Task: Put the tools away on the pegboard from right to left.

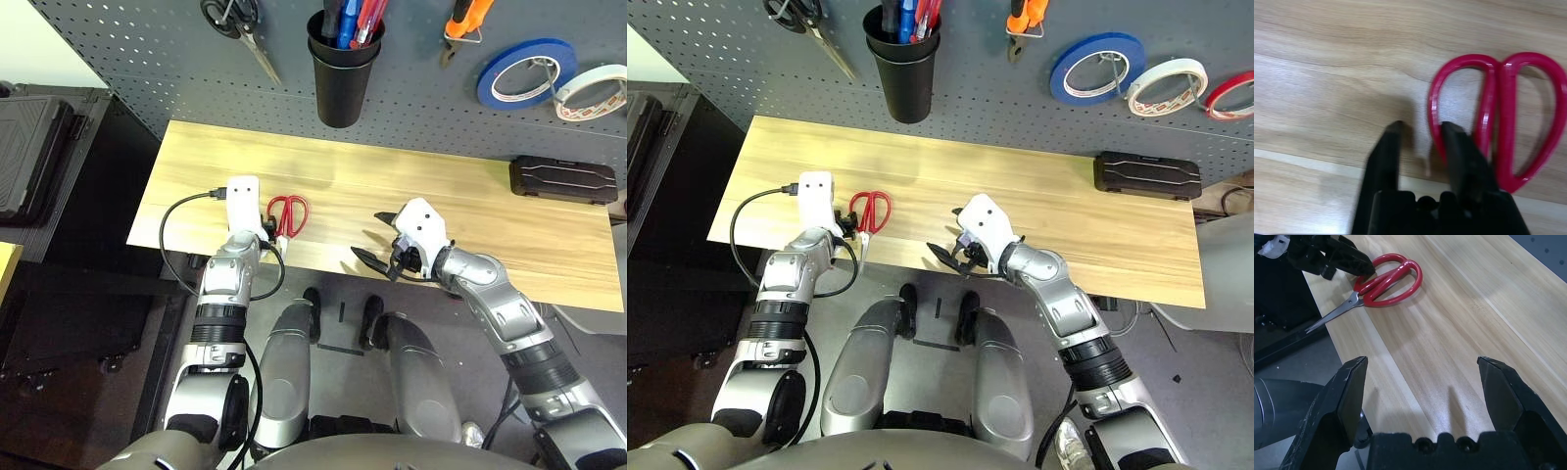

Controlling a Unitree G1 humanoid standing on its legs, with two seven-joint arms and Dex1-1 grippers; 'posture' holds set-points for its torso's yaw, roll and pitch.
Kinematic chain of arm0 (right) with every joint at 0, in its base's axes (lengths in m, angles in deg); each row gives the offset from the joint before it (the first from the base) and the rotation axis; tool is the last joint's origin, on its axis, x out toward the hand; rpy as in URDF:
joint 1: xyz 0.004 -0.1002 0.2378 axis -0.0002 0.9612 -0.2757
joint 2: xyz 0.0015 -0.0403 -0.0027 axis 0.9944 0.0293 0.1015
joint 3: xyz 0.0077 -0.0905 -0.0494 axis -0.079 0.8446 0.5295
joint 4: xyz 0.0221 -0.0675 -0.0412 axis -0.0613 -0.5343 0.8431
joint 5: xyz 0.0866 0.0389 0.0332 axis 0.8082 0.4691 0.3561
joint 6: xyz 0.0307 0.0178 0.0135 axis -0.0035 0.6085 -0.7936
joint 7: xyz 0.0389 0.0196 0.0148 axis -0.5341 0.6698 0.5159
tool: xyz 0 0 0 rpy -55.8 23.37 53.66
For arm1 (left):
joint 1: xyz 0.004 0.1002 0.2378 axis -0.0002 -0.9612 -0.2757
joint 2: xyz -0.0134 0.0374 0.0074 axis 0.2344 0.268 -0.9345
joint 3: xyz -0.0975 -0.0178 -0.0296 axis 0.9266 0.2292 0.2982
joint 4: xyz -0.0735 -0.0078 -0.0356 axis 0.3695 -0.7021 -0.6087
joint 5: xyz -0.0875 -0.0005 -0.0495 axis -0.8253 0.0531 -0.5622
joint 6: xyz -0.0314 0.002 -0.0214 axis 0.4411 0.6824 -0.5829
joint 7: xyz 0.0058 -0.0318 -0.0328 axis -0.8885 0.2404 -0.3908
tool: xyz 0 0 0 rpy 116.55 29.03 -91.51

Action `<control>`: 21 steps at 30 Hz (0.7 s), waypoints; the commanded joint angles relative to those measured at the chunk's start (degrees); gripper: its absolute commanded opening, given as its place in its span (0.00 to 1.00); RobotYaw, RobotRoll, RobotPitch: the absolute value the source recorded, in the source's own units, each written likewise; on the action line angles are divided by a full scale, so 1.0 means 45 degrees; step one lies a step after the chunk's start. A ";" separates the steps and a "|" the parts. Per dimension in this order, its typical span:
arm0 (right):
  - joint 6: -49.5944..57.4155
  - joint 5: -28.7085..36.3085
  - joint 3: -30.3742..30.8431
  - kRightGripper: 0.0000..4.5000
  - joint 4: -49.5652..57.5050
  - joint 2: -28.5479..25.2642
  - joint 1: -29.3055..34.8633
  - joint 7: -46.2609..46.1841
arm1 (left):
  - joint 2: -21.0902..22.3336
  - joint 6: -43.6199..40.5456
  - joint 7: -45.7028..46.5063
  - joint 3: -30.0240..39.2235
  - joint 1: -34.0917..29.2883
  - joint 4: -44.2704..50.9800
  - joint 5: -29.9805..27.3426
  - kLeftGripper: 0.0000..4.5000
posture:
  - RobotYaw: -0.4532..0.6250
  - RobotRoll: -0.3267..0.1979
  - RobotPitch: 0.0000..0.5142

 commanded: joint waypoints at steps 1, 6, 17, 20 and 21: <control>-0.0381 0.0039 -0.0070 1.00 -0.0076 -0.0154 0.0201 0.0166 | -0.0340 0.0155 0.0059 0.0157 -0.0391 -0.0507 -0.0226 0.05 | 0.56 0.62 0.75; -0.0785 0.0103 -0.0204 1.00 -0.0403 -0.0224 0.0083 0.0207 | -0.0639 0.0486 0.0368 0.0597 -0.0404 -0.0003 -0.0409 0.00 | 0.57 0.62 0.73; -0.1889 0.0380 -0.0574 1.00 -0.1318 -0.0042 -0.0474 0.0388 | -0.0609 0.1145 0.0415 0.1300 -0.1086 0.2779 -0.0796 0.00 | 0.63 0.62 0.66; -0.2115 0.0571 -0.0760 1.00 -0.1557 0.0062 -0.0745 0.0454 | -0.0581 0.1310 0.0306 0.1466 -0.1280 0.3629 -0.1054 0.00 | 0.64 0.62 0.65; -0.2202 0.0660 -0.0830 1.00 -0.1623 0.0079 -0.0835 0.0489 | -0.0541 0.1430 0.0251 0.1481 -0.1377 0.4018 -0.1119 0.00 | 0.65 0.62 0.65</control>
